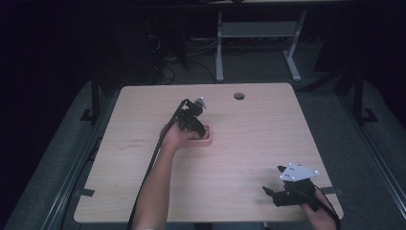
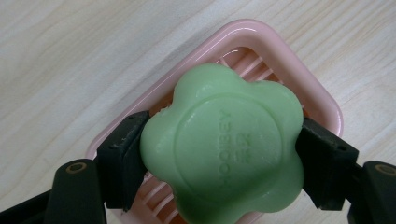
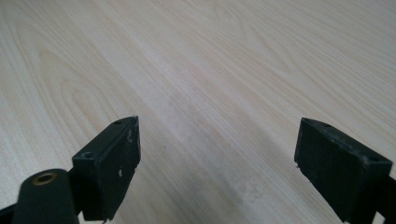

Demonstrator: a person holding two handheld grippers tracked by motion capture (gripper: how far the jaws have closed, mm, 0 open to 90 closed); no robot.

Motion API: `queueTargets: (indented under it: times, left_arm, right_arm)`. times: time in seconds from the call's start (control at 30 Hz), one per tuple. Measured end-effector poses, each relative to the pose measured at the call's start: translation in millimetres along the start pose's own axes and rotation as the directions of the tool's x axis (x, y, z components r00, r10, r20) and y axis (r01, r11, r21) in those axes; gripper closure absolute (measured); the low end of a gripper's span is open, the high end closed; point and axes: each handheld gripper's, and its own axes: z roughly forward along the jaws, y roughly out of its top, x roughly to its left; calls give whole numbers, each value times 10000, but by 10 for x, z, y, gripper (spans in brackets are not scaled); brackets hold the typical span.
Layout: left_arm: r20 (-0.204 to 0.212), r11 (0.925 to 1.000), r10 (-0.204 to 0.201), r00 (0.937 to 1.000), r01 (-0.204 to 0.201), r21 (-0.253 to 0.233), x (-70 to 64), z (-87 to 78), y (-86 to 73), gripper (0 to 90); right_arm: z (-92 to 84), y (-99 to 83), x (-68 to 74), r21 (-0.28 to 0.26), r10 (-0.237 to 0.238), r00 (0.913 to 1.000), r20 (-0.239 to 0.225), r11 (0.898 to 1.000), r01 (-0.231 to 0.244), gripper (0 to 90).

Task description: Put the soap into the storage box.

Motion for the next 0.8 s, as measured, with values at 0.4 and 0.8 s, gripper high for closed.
queueTargets:
  times: [0.4,0.8]
  left_arm:
    - [-43,9998,-60,10000,60,181,0,46,-5,261]
    - [7,9996,-293,9996,293,20,11,78,-48,258]
  right_arm:
    - [-1,1,3,8,-23,10000,-5,10000,23,139]
    - [4,2,9,11,-30,10000,-9,10000,30,138]
